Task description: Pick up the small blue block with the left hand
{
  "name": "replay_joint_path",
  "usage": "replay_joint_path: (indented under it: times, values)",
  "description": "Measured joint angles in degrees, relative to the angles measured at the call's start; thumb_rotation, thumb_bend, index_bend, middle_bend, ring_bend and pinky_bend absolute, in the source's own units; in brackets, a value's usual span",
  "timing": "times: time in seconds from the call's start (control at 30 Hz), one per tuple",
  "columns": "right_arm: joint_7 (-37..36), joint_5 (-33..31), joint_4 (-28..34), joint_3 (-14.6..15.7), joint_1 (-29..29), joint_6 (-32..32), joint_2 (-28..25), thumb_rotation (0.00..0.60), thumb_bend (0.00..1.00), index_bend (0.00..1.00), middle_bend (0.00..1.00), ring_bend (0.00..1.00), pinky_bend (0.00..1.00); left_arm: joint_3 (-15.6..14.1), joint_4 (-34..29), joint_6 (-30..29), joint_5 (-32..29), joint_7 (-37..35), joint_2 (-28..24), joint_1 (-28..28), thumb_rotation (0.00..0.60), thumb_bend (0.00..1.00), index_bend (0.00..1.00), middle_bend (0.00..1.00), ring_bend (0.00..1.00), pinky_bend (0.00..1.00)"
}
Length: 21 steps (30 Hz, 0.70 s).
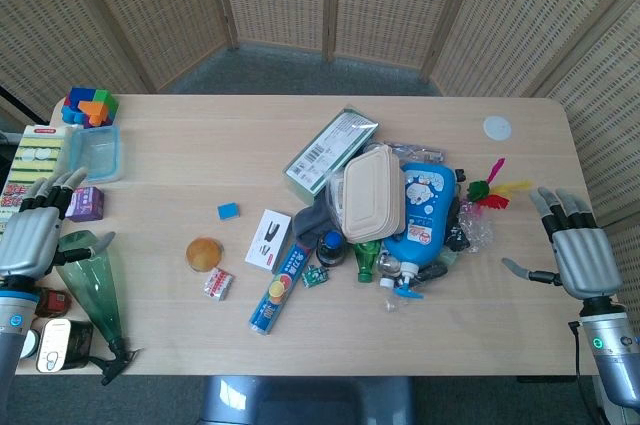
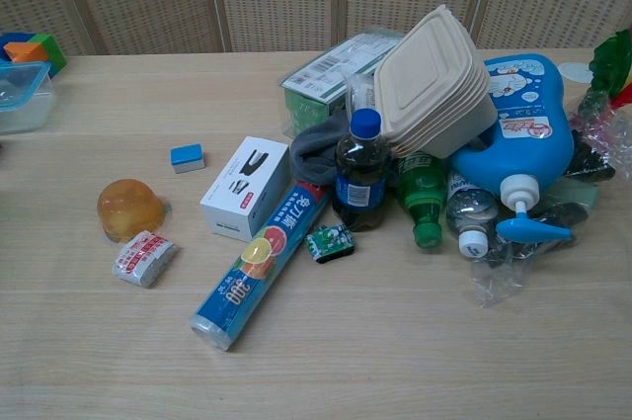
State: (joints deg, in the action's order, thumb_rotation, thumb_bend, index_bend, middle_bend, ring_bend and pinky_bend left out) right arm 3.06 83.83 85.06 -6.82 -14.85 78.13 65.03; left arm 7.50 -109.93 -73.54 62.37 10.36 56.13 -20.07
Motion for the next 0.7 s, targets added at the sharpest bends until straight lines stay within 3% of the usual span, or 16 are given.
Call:
replay_joint_path:
  times: [0.7]
  values:
    - [-0.4, 0.7, 1.5, 0.3, 0.7, 1.1, -0.8, 0.235, 0.18, 0.00, 0.00, 0.00, 0.00, 0.7, -0.3, 0.9, 1.0, -1.2, -0.2, 0.6, 0.318, 0.26, 0.00, 0.00, 0.00, 0.00]
